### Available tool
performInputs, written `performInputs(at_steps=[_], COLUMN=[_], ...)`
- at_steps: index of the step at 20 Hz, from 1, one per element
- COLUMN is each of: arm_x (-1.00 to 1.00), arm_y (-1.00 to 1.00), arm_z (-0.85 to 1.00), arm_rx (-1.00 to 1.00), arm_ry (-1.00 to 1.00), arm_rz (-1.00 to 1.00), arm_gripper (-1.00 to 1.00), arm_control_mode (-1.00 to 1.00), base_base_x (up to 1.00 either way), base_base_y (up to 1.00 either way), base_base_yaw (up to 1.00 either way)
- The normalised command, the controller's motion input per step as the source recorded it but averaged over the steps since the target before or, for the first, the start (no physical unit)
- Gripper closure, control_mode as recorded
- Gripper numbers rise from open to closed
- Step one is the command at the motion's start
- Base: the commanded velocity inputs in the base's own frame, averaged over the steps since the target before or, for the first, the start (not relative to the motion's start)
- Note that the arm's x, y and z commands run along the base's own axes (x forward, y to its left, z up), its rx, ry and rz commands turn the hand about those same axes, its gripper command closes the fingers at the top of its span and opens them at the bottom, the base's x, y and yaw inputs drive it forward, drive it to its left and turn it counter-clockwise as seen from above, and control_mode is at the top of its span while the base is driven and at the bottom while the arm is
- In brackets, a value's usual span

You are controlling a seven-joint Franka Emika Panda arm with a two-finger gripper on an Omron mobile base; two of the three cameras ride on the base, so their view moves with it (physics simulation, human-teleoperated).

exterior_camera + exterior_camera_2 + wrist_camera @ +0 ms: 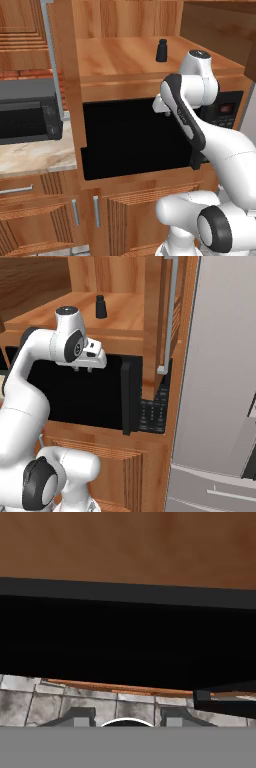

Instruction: Retrieve the shaker from the cabinet and place it next the steak on a plate on the dining table.

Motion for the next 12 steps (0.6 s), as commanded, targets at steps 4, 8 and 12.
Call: performInputs(at_steps=[4, 8, 12], arm_x=[-0.17, -0.30, -0.42], arm_y=[0.01, 0.09, 0.00], arm_z=[0.00, 0.00, 0.18], arm_rx=[0.00, 0.00, 0.00], arm_ry=[-0.03, 0.00, -0.11], arm_rz=[0.00, 0.04, 0.00], arm_gripper=[-1.00, -1.00, -1.00], arm_control_mode=[-1.00, -1.00, -1.00], base_base_x=[0.00, 0.00, 0.00], base_base_y=[0.00, 0.00, 0.00], base_base_yaw=[0.00, 0.00, 0.00])
